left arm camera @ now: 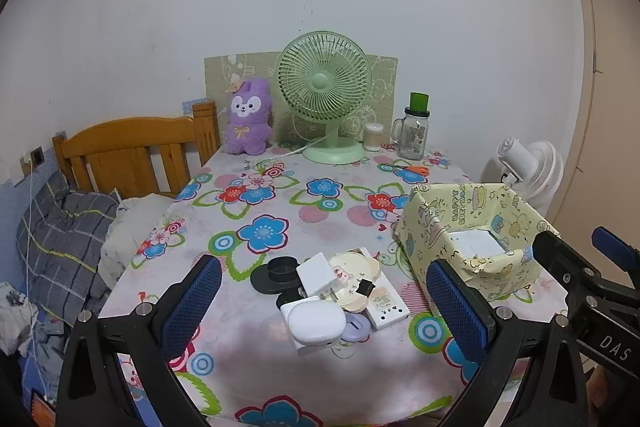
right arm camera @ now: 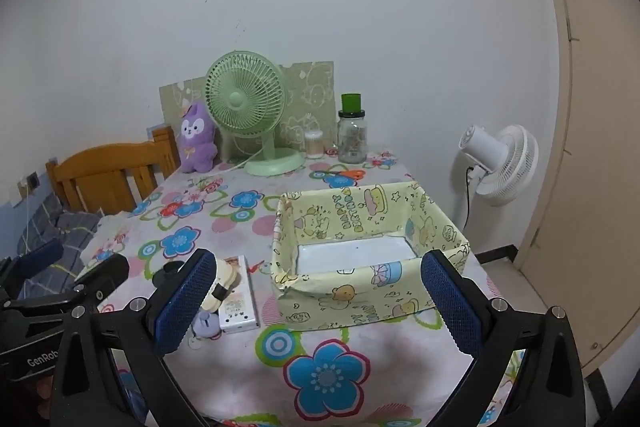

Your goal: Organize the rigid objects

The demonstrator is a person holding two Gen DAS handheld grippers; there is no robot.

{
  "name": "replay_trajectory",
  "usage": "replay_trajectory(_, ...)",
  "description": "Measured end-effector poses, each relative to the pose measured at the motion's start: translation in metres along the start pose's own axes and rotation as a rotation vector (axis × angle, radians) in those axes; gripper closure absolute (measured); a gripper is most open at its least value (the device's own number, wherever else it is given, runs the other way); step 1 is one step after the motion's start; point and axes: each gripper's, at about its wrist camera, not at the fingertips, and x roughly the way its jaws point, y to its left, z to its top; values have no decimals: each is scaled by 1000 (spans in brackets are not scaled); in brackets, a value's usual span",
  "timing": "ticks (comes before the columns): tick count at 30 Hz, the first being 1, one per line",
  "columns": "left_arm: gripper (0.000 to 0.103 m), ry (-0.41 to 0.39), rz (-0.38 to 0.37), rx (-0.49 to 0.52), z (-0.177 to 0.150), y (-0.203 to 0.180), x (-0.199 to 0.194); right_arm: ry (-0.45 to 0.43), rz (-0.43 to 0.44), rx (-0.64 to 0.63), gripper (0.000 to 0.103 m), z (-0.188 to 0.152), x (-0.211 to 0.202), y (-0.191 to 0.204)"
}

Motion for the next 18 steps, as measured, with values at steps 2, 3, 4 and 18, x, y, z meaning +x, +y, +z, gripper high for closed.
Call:
replay_trajectory(2, 0, 0, 3, 2, 1, 0, 0, 0, -1, -1, 0, 1, 0, 0)
replay_trajectory(3, 0, -1, 6, 4, 2, 0, 0, 0, 1, 0, 0, 1, 0, 0)
replay_trajectory(4, 0, -2, 8, 4, 2, -1, 0, -1, -1, 0, 0, 0, 0, 0)
replay_trajectory(18, 0, -7, 5, 7, 1, 1, -3, -51, -19, -9, 0, -1, -7, 3)
